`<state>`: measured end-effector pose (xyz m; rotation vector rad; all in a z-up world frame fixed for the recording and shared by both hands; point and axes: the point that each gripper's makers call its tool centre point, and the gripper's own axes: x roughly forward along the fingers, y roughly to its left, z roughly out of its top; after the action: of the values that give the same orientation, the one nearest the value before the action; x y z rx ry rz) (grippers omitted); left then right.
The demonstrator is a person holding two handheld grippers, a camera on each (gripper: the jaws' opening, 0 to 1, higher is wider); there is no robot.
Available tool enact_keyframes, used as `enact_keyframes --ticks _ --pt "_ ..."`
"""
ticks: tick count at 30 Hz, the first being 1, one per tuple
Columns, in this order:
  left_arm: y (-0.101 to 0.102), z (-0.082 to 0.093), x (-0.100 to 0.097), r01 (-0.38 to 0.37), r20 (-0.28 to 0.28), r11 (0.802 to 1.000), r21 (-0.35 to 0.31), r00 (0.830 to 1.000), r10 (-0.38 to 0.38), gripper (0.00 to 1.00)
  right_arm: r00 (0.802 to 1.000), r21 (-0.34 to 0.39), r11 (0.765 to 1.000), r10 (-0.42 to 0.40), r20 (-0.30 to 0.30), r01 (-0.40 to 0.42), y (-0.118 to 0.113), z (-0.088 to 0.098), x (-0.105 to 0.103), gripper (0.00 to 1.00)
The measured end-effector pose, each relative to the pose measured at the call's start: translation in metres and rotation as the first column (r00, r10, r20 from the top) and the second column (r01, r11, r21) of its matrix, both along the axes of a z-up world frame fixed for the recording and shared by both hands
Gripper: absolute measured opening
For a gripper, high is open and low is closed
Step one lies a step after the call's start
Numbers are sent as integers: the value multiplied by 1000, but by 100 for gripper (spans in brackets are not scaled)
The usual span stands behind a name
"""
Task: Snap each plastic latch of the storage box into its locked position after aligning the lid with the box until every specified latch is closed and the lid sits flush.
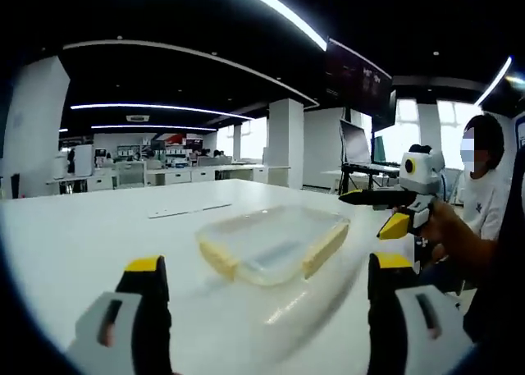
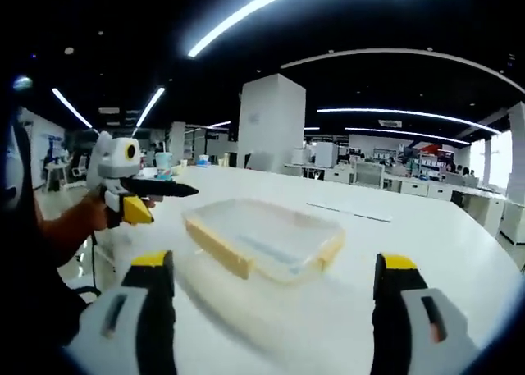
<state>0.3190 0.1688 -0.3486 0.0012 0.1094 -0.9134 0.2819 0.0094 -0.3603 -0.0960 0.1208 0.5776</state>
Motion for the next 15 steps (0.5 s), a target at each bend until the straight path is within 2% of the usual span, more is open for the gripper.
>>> enact_keyframes --ticks 3,10,15 --pt "1 0 -3 -1 0 1000 15 1000 1 100 1000 6 1000 -6 0 6 1 -2 -2 100" --pt "4 4 -17 -18 1 1000 5 1000 18 100 999 16 999 -48 15 48 -6 2 -13 100" --pt "12 8 -25 -31 9 1000 -4 999 31 96 998 13 998 -55 27 55 -7 5 -27 88"
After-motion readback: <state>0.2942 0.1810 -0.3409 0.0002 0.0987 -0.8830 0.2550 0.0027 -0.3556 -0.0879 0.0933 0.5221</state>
